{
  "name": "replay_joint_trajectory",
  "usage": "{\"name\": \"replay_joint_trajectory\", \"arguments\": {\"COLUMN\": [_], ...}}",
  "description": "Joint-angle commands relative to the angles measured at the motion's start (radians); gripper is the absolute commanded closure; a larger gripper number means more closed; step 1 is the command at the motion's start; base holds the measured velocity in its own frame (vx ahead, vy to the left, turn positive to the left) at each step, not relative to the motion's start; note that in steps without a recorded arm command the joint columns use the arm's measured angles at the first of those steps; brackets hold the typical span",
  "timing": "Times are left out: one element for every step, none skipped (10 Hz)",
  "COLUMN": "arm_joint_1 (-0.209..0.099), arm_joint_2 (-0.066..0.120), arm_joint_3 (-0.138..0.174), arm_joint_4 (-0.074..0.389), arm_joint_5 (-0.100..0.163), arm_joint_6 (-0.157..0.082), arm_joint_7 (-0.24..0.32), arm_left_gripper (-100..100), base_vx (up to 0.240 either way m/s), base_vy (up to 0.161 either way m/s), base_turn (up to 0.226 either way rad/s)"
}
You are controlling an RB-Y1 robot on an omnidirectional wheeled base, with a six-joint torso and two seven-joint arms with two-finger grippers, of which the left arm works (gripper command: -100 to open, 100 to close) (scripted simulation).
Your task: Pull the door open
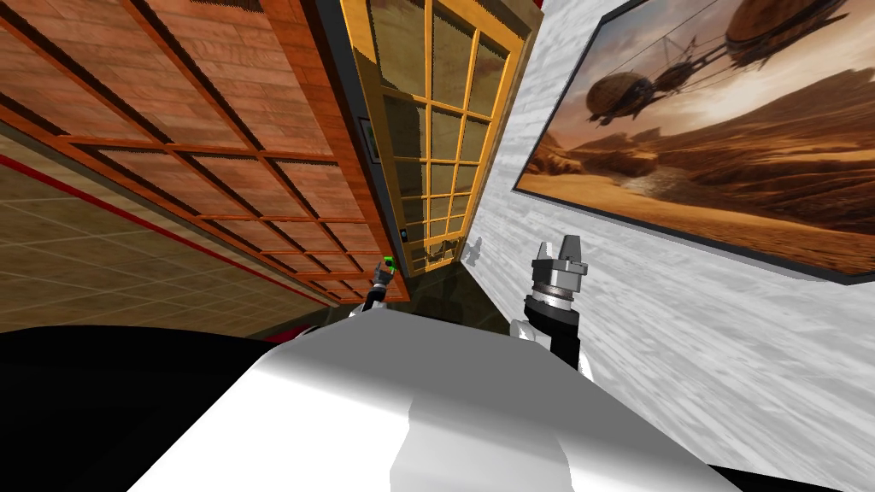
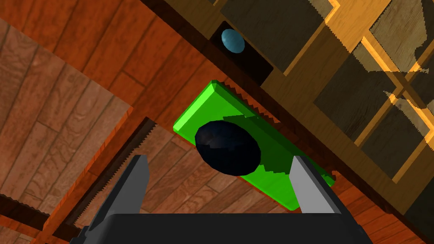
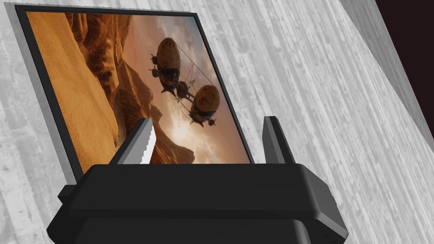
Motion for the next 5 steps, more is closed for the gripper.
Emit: {"name": "replay_joint_trajectory", "arguments": {"arm_joint_1": [-0.001, -0.001, -0.002, -0.003, -0.003], "arm_joint_2": [-0.005, -0.005, -0.008, -0.012, -0.012], "arm_joint_3": [-0.009, -0.009, -0.015, -0.022, -0.022], "arm_joint_4": [-0.008, -0.008, -0.012, -0.016, -0.016], "arm_joint_5": [0.020, 0.020, 0.034, 0.048, 0.048], "arm_joint_6": [0.005, 0.005, 0.007, 0.009, 0.009], "arm_joint_7": [0.050, 0.064, 0.101, 0.128, 0.145], "arm_left_gripper": [-100, -100, -100, -100, -100], "base_vx": [-0.062, -0.049, -0.059, -0.078, -0.058], "base_vy": [0.008, 0.008, 0.002, 0.008, 0.013], "base_turn": [-0.034, -0.010, -0.026, -0.032, -0.017]}}
